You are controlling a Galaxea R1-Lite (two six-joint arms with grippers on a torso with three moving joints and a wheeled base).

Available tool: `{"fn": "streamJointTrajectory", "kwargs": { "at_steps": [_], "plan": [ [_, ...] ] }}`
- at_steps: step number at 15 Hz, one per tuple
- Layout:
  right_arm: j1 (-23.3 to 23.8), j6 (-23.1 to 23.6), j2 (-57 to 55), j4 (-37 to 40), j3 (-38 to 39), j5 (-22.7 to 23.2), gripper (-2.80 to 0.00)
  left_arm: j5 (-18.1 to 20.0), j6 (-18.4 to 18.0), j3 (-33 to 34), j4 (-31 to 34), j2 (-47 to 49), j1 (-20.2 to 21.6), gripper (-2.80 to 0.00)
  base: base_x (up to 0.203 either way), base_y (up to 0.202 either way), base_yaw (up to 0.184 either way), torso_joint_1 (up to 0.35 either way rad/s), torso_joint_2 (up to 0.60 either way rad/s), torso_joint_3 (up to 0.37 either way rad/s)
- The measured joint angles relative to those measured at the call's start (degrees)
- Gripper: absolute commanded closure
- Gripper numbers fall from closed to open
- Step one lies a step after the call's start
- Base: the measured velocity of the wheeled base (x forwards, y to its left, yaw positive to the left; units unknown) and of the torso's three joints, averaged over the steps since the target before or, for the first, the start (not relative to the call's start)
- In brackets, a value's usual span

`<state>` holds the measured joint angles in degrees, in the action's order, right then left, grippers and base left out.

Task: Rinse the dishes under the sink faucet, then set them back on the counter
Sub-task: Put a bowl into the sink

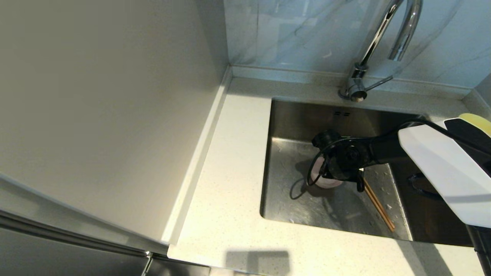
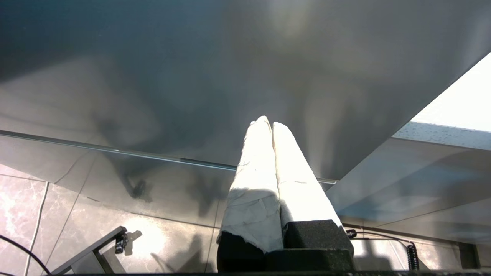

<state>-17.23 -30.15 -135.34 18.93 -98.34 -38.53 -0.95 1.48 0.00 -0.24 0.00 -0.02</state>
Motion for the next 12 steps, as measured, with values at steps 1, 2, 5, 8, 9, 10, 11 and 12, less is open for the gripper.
{"fn": "streamJointTrajectory", "kwargs": {
  "at_steps": [1,2,5,8,9,10,11,12],
  "plan": [
    [0.0,-0.4,0.3,0.3,0.0,0.0,-2.80,0.0,0.0,0.0,0.0,0.0,0.0,0.00,0.000,0.000,0.000,0.000,0.00,0.000],
    [0.0,-0.5,0.8,0.5,0.2,0.1,-2.80,0.0,0.0,0.0,0.0,0.0,0.0,0.00,0.000,0.000,0.000,0.000,0.00,0.000],
    [0.0,-0.5,3.4,1.7,1.3,0.1,-2.80,0.0,0.0,0.0,0.0,0.0,0.0,0.00,0.000,0.000,0.000,0.000,0.00,0.000],
    [0.0,-0.5,8.8,2.8,5.3,0.5,0.00,0.0,0.0,0.0,0.0,0.0,0.0,0.00,0.000,0.000,0.000,0.000,0.00,0.000],
    [0.0,-0.5,11.2,2.9,7.2,0.6,0.00,0.0,0.0,0.0,0.0,0.0,0.0,0.00,0.000,0.000,0.000,0.000,0.00,0.000],
    [0.0,-0.5,13.7,2.9,9.2,0.7,0.00,0.0,0.0,0.0,0.0,0.0,0.0,0.00,0.000,0.000,0.000,0.000,0.00,0.000],
    [0.0,-0.5,16.4,2.9,11.5,0.8,0.00,0.0,0.0,0.0,0.0,0.0,0.0,0.00,0.000,0.000,0.000,0.000,0.00,0.000],
    [0.0,-0.4,19.1,2.9,14.1,0.9,0.00,0.0,0.0,0.0,0.0,0.0,0.0,0.00,0.000,0.000,0.000,0.000,0.00,0.000]
  ]
}}
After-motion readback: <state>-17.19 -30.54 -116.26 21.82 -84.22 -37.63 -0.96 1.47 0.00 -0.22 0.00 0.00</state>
